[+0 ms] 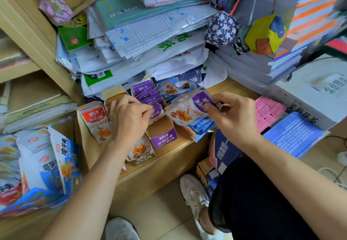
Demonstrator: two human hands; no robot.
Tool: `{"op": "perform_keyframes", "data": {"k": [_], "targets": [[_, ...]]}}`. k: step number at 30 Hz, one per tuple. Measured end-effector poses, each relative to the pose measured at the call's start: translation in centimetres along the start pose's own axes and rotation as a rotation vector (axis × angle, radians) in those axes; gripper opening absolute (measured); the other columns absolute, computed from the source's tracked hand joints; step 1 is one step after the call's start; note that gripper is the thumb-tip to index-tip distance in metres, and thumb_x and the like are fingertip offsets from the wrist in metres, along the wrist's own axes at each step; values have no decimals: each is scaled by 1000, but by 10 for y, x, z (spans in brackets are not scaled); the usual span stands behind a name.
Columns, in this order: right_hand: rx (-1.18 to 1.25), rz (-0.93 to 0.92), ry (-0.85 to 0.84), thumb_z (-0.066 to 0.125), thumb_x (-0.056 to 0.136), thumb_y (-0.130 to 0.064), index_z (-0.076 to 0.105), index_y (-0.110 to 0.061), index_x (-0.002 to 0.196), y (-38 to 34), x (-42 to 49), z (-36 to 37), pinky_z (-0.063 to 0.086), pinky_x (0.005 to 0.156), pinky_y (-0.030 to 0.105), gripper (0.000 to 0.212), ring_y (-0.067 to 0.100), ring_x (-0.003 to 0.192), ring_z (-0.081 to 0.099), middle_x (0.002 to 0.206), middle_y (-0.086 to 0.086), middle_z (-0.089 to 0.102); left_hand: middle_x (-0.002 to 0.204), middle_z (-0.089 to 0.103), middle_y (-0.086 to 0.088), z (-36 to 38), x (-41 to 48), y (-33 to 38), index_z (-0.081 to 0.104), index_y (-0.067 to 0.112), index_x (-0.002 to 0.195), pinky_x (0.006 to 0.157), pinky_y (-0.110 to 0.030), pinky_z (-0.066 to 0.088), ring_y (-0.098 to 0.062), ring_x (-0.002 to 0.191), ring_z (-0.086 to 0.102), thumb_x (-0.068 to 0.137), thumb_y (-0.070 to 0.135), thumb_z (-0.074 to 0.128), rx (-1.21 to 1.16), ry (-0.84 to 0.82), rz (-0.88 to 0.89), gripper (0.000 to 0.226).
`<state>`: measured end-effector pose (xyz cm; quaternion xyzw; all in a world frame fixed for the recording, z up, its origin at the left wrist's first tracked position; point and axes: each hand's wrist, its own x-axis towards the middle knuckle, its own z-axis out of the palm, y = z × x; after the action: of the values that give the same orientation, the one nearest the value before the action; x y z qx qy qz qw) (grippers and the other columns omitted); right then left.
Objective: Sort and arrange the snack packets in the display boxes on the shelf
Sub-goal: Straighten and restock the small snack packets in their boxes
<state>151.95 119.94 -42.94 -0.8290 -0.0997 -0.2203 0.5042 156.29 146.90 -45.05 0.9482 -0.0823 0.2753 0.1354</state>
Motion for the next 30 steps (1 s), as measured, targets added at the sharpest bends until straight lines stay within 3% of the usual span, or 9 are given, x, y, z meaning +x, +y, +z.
{"op": "perform_keyframes", "data": {"k": [3, 6, 9, 14, 17, 23, 27, 30], "targets": [[137, -36, 54, 71, 88, -13, 75, -8, 93, -4, -1, 2, 57, 63, 42, 8, 19, 74, 69, 83, -2, 73, 79, 68, -2, -6, 3, 1, 81, 27, 96, 59, -27, 35, -22, 74, 62, 84, 33, 80, -94, -49, -82, 14], [83, -167, -77, 76, 87, -12, 76, -8, 91, -6, 1, 14, 53, 61, 43, 6, 18, 71, 65, 80, 0, 71, 75, 75, 1, -9, 5, 1, 82, 26, 95, 51, -20, 30, -12, 61, 56, 86, 31, 79, -152, -67, -120, 11], [-97, -379, -226, 78, 85, -8, 78, -9, 90, -3, 6, 28, 52, 64, 32, 5, 12, 72, 63, 80, -2, 72, 80, 77, 5, -11, 8, -2, 82, 25, 95, 57, -21, 40, -7, 61, 55, 86, 33, 79, -190, -81, -140, 13], [-233, -510, -499, 74, 87, -8, 77, -12, 92, 4, 7, 40, 53, 70, 33, 7, 17, 79, 64, 85, -3, 73, 90, 78, 6, -21, 13, -5, 81, 26, 97, 71, -30, 54, -11, 79, 69, 89, 32, 75, -207, -158, -119, 12], [-259, -512, -577, 74, 84, -4, 77, -13, 91, 4, 7, 43, 54, 71, 31, 12, 15, 82, 64, 85, -3, 73, 91, 78, 5, -28, 19, -5, 81, 24, 98, 73, -29, 53, -9, 78, 66, 88, 31, 77, -229, -216, -112, 14], [-254, -501, -597, 76, 83, -3, 77, -11, 92, 0, 8, 48, 37, 82, 5, 12, 8, 82, 59, 87, -3, 73, 86, 76, 9, -42, 29, -9, 81, 28, 97, 75, -40, 58, -8, 78, 67, 85, 32, 79, -320, -384, -88, 13], [-274, -417, -560, 78, 84, -13, 73, -14, 108, -1, 6, 51, 55, 77, 28, 24, 11, 87, 63, 99, -4, 69, 79, 75, 16, -40, 27, 4, 82, 29, 90, 73, -30, 58, 3, 73, 67, 81, 33, 83, -309, -483, -17, 10], [-270, -292, -571, 79, 83, -20, 60, -20, 130, -3, 7, 54, 51, 79, 17, 51, 7, 94, 59, 117, -8, 56, 72, 73, 20, -36, 25, 4, 82, 29, 85, 70, -25, 56, 5, 70, 67, 79, 31, 85, -396, -516, -45, 7]]}}
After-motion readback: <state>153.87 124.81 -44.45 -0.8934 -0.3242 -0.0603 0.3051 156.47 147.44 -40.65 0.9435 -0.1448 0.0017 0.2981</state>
